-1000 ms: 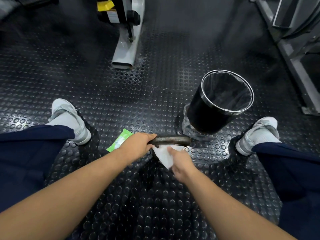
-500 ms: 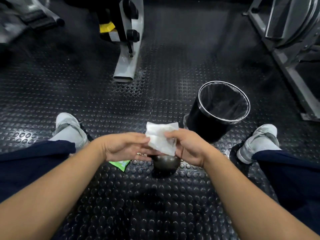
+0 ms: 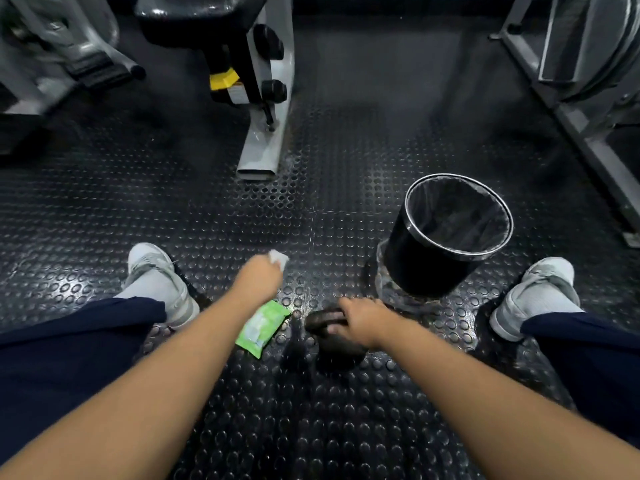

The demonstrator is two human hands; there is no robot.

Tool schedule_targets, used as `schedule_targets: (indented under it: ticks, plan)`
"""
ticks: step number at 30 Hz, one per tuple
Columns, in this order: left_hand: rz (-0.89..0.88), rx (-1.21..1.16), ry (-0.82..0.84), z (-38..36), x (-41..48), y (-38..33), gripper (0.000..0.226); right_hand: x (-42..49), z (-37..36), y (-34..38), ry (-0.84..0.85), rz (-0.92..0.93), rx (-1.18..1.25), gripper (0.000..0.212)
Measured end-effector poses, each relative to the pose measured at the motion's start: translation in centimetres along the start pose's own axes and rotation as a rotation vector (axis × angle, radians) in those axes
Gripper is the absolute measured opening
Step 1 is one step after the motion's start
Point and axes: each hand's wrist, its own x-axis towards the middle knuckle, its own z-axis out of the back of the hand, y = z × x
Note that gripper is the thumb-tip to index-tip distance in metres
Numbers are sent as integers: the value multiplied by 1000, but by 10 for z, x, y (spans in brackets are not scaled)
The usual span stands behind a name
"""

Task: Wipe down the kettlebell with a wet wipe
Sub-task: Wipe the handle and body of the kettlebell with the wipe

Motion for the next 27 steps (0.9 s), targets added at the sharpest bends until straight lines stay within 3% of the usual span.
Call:
schedule_targets:
  ticks: [3,6,7,11,14,18,24,27]
  plan:
    - [123,-53,239,-58,-21,3,40,1,-19,-3,-72,19,-33,39]
    - [178,-78,399,-105,-28,-2,102,9,-21,-4,-61,19,-58,53]
    - [204,-133,430,-109,-26,-3,113,10,-21,-3,-53,16,-67,57]
    - [349,-423,549,-104,-8,-4,85,12,-25,-3,-82,16,-102,40]
    - [436,-612,622,-102,8,11,95,13,-26,-5,-102,28,-82,32]
    - [449,-656,632,-105,18,29,97,13,-26,-5,-121,31,-72,30]
    - [341,-460,721,-84,4,14,95,11,-24,-3,-105,18,-83,32]
    - [252,-246,768,-72,-3,7,106,11,-24,-2,-98,9,-93,34]
